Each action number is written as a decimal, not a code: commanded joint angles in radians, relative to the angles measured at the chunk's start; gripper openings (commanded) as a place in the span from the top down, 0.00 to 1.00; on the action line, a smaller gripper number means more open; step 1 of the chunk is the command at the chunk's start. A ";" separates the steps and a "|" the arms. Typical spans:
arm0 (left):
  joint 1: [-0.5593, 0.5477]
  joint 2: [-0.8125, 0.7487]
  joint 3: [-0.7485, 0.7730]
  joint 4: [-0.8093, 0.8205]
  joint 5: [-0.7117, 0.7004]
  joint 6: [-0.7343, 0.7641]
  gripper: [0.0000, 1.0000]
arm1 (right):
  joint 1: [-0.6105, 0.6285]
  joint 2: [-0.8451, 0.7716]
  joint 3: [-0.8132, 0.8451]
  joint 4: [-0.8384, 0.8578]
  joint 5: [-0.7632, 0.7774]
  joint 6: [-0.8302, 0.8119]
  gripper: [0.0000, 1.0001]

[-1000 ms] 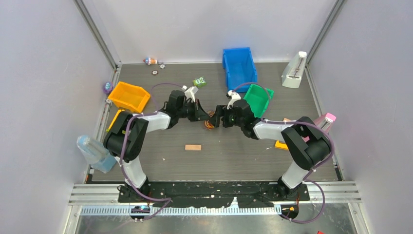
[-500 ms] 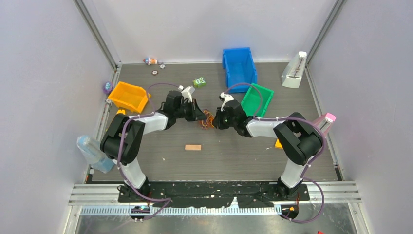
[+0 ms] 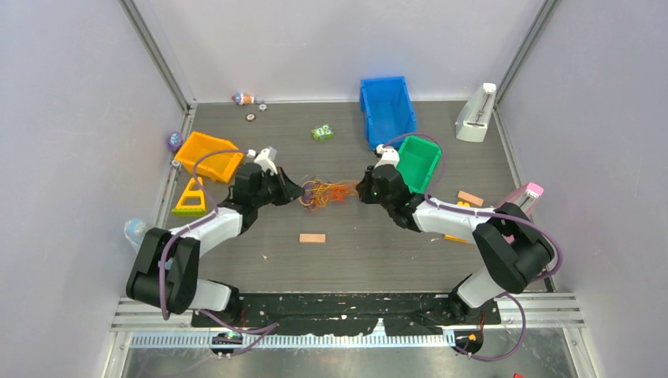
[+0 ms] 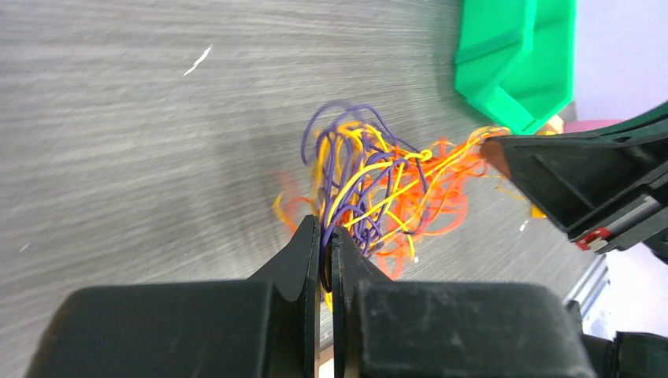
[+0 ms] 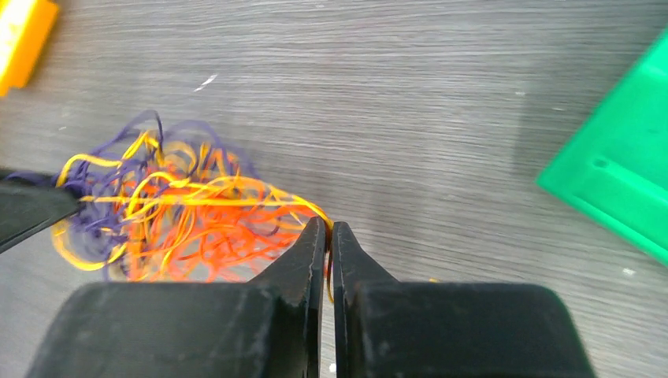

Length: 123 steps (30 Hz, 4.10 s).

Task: Untangle the cables
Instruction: Untie the cable.

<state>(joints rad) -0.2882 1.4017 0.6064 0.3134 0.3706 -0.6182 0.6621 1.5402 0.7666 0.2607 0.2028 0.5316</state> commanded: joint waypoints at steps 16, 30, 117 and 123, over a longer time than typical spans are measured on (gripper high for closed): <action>-0.015 -0.021 -0.065 -0.040 0.027 0.143 1.00 | -0.040 -0.071 -0.102 0.155 -0.012 -0.112 0.11; -0.052 0.046 0.004 -0.090 0.064 0.178 1.00 | 0.054 0.082 0.030 0.144 -0.260 -0.204 0.10; -0.006 0.163 0.126 -0.332 -0.155 0.172 1.00 | 0.149 0.364 0.440 -0.504 0.360 -0.195 0.51; 0.021 -0.044 -0.006 -0.249 -0.324 0.145 1.00 | 0.102 0.292 0.377 -0.507 0.489 -0.123 0.59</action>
<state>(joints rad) -0.2790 1.4929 0.6662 -0.0055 0.1661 -0.4469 0.8024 1.8999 1.1770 -0.2008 0.5179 0.3534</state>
